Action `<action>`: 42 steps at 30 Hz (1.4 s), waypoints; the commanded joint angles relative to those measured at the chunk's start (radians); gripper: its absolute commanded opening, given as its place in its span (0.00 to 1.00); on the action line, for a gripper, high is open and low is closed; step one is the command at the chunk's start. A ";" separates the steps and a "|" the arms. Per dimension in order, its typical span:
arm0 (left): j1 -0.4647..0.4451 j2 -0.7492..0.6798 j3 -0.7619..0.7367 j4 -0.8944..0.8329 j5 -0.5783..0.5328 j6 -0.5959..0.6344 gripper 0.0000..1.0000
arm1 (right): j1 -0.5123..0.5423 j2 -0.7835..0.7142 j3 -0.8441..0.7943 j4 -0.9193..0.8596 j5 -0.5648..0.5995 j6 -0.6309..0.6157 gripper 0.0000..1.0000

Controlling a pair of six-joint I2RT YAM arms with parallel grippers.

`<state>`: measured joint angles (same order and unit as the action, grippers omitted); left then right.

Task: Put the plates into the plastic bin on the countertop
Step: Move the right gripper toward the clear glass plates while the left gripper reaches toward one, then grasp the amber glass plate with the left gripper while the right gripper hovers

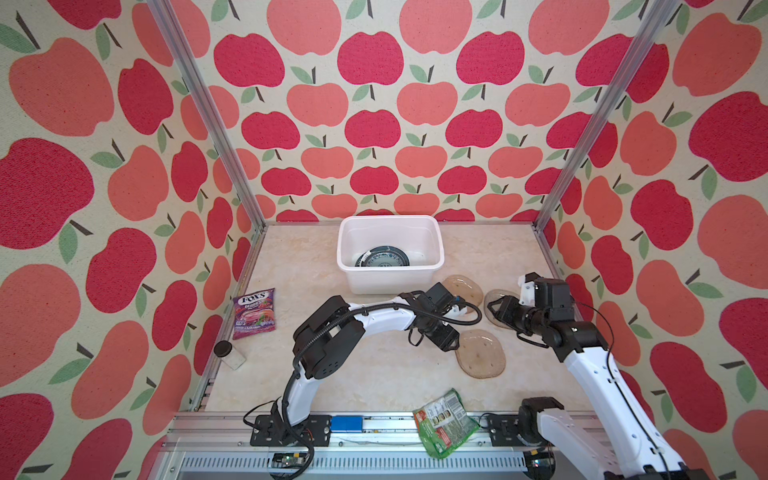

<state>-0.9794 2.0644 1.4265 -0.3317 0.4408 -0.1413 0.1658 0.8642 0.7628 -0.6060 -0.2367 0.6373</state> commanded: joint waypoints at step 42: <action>0.073 0.000 0.072 -0.163 -0.046 -0.094 0.00 | -0.101 -0.159 -0.086 -0.096 -0.117 -0.054 0.47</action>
<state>-0.9646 2.1563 1.5661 -0.4637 0.4004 -0.2195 0.0689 0.6746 0.6567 -0.6857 -0.2749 0.6174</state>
